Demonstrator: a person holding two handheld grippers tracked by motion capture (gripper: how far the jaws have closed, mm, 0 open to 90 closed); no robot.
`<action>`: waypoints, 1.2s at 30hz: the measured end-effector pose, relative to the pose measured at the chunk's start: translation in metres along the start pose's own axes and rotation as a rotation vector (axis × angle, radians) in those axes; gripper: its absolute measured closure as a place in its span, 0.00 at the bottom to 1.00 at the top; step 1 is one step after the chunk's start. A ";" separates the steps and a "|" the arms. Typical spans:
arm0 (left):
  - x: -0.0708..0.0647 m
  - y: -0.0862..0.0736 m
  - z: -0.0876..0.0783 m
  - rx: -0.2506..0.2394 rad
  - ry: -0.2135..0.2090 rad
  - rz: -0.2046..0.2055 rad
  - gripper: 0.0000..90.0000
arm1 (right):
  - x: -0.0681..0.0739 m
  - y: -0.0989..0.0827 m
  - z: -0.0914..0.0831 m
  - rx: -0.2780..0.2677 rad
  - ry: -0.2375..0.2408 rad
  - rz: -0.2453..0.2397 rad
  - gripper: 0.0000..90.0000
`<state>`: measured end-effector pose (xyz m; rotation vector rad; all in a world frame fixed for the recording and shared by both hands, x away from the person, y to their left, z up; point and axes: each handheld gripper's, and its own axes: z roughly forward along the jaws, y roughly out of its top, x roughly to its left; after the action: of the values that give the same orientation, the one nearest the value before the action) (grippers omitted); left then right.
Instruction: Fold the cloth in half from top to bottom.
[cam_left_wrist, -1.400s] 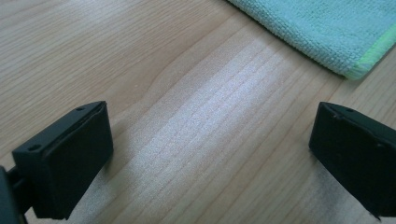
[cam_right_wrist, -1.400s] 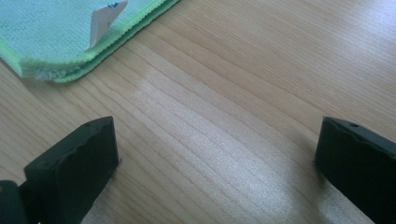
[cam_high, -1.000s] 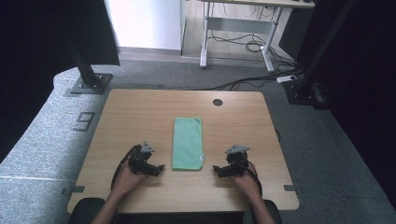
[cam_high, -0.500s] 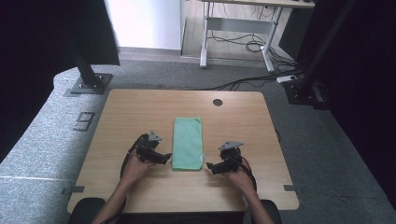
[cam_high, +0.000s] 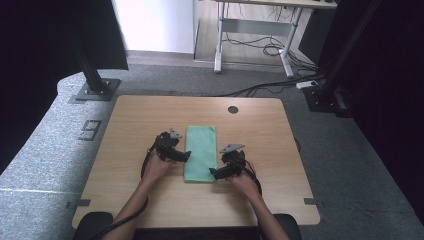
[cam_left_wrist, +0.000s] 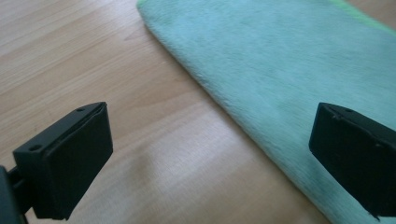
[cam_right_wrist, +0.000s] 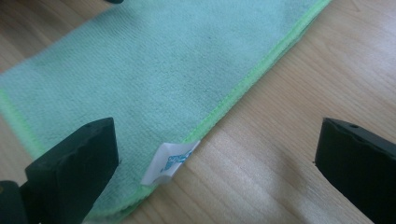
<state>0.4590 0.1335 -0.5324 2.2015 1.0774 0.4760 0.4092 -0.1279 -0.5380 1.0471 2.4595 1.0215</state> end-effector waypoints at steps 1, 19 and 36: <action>0.001 0.000 0.003 0.008 0.006 0.000 0.00 | 0.000 0.000 0.002 0.006 -0.005 -0.005 0.00; -0.010 -0.016 0.000 0.055 -0.045 0.018 0.02 | 0.019 -0.020 -0.004 0.057 0.021 -0.035 0.01; -0.025 -0.041 -0.018 0.020 -0.097 0.021 0.03 | 0.031 -0.018 -0.028 0.016 0.061 -0.039 0.01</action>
<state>0.4107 0.1390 -0.5482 2.2311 1.0122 0.3652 0.3643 -0.1287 -0.5299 0.9830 2.5301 1.0385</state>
